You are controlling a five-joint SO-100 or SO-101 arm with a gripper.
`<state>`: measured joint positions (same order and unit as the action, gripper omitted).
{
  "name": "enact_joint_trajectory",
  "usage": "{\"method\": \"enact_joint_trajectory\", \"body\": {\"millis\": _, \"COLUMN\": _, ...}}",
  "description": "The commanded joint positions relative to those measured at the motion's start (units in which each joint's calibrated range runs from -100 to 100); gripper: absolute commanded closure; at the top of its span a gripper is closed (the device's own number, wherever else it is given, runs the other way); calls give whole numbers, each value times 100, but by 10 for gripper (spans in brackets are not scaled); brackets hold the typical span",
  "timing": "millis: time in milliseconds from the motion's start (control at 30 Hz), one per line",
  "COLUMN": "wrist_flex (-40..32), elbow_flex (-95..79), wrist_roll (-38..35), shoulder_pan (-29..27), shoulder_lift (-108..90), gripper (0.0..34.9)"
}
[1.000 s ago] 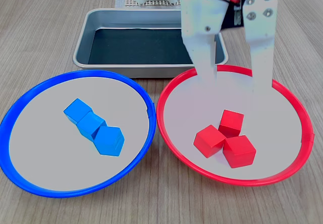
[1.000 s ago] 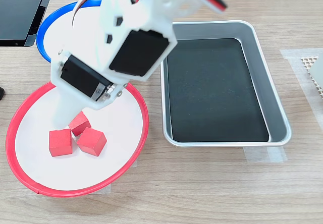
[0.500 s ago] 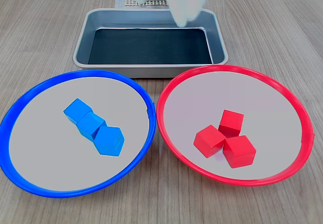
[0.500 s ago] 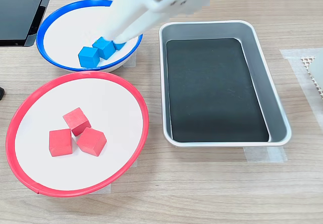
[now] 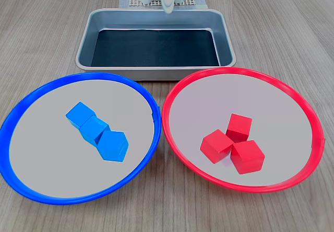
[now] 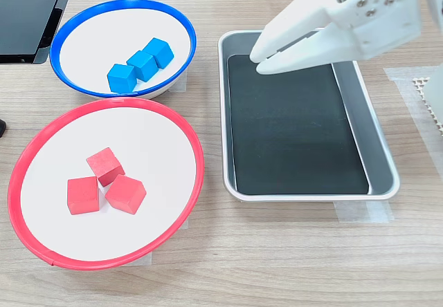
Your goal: Relocate any red block in the blue dish to the red dish, correcting any misplacement.
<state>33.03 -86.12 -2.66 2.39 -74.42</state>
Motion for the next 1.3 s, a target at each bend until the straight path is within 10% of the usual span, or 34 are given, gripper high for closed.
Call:
{"method": "enact_joint_trajectory", "body": {"millis": 0, "wrist_flex": -31, "elbow_flex": -624, "wrist_roll": 93, "shoulder_pan": -150, "shoulder_lift": -801, "gripper": 346}}
{"method": "enact_joint_trajectory", "body": {"millis": 1267, "wrist_flex": 1430, "elbow_flex": -1388, "wrist_roll": 357, "shoulder_pan": -18, "shoulder_lift": -2455, "gripper": 346}}
